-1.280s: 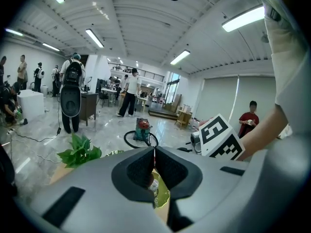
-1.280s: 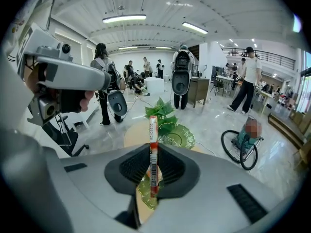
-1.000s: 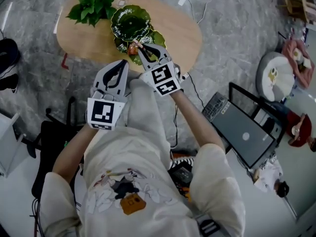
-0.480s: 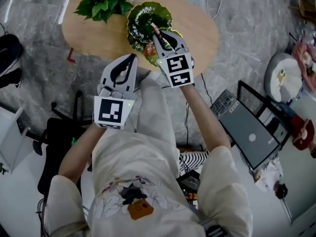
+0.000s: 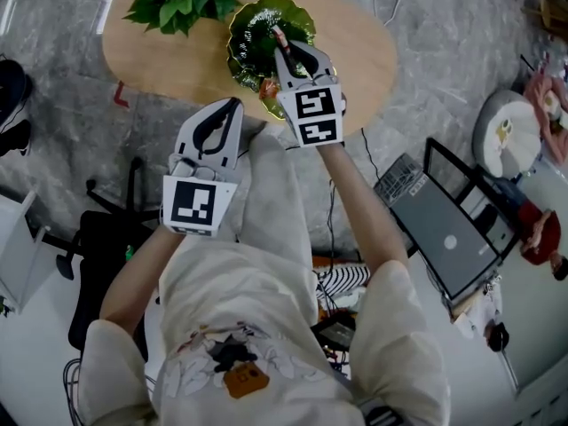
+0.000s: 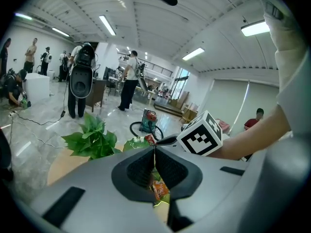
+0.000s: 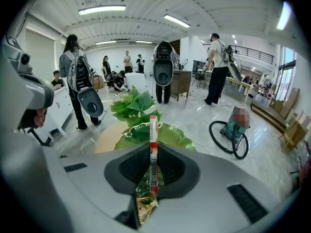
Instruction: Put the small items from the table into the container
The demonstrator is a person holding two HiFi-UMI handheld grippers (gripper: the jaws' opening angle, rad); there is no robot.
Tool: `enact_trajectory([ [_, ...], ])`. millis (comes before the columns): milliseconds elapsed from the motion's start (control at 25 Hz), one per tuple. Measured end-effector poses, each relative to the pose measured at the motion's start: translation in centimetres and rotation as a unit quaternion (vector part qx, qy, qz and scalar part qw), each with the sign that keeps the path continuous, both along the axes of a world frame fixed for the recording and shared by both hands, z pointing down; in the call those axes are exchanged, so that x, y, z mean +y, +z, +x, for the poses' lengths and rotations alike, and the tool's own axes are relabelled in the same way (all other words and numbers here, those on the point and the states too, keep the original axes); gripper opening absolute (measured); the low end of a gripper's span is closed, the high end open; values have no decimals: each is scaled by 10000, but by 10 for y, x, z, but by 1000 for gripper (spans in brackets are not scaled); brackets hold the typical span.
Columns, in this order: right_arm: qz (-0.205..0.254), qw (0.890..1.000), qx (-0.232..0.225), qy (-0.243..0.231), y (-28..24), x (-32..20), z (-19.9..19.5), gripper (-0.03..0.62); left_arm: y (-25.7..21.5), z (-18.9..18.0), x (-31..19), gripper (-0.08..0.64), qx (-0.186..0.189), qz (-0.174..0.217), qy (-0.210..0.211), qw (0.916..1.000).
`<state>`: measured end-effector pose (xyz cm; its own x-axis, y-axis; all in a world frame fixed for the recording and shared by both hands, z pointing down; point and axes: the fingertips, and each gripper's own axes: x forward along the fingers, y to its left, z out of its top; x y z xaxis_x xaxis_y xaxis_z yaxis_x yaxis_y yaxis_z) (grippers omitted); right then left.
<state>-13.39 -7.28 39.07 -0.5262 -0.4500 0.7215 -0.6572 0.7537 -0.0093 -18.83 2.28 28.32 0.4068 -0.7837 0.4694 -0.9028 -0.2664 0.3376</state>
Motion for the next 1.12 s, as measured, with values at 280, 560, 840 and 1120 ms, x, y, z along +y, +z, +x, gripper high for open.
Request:
enact_trajectory([
  [280,109,9991,365,171,9,-13,-8,48,5,-10,-5,9,29,-14,-25,10000],
  [560,91,9990,416,156,2,-5,-11,49,-4,-14,-7,9,62,76,-64,9999],
  [840,-55,9989,180,427,-18,15,2,49,-18,-13,-8,9,-8,126,-18,9999],
  [1120,-205,9976,-333,573,-51,40,8,48,-36,-8,-6,9,-175,156,23,9997],
])
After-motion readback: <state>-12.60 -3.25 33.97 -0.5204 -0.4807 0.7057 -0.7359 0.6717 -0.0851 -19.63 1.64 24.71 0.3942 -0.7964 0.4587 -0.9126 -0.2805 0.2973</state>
